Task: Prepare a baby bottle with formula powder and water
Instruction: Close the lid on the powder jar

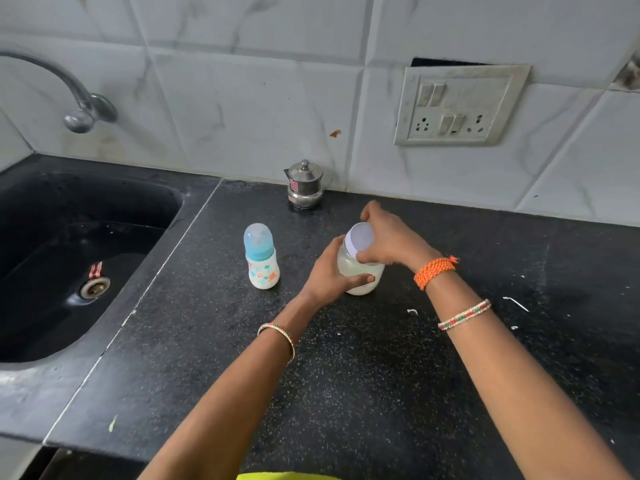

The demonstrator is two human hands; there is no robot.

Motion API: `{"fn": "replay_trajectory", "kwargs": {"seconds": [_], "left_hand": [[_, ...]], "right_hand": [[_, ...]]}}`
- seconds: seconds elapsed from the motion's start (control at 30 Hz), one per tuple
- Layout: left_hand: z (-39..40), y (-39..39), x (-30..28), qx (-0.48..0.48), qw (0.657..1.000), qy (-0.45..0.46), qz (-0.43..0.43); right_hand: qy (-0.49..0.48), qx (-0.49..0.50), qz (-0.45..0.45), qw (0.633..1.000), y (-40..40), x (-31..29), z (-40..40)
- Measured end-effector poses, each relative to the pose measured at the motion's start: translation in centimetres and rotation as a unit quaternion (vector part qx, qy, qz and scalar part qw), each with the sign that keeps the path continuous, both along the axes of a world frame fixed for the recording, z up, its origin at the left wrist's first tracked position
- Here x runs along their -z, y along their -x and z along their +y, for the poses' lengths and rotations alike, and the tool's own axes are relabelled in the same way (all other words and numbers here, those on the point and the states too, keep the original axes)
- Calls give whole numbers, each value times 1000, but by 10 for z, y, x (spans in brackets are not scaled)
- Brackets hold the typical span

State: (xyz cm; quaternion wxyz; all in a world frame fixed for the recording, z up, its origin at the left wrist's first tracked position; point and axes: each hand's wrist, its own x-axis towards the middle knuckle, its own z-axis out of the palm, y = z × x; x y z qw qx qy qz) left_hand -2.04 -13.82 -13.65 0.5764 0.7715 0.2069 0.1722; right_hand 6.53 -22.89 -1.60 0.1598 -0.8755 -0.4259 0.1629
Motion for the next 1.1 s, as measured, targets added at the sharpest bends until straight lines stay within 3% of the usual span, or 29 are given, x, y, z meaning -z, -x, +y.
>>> {"fn": "replay_trajectory", "kwargs": {"seconds": [0.3, 0.57, 0.67, 0.73, 0.83, 0.9, 0.93, 1.03, 1.1], "left_hand": [[1, -1, 10, -24, 999, 45, -9], [-1, 0, 11, -25, 998, 49, -20], [0, 0, 11, -21, 999, 46, -15], [1, 0, 11, -21, 998, 50, -17], [-1, 0, 11, -25, 998, 53, -20], [-1, 0, 12, -25, 998, 49, -18], [-1, 0, 11, -24, 998, 46, -19], [0, 1, 11, -21, 999, 42, -17], [0, 1, 9, -20, 999, 41, -10]], "right_hand": [[88, -75, -46, 992, -7, -8, 20], [136, 15, -196, 971, 4, -4, 23], [120, 21, -133, 984, -4, -18, 13], [107, -28, -115, 987, -11, -22, 10], [178, -99, -37, 978, -13, -16, 10], [157, -63, 62, 984, -15, -9, 8], [126, -44, 65, 989, -13, -6, 6], [75, 17, -72, 994, -13, 1, 6], [40, 27, -112, 992, -16, 2, 5]]}}
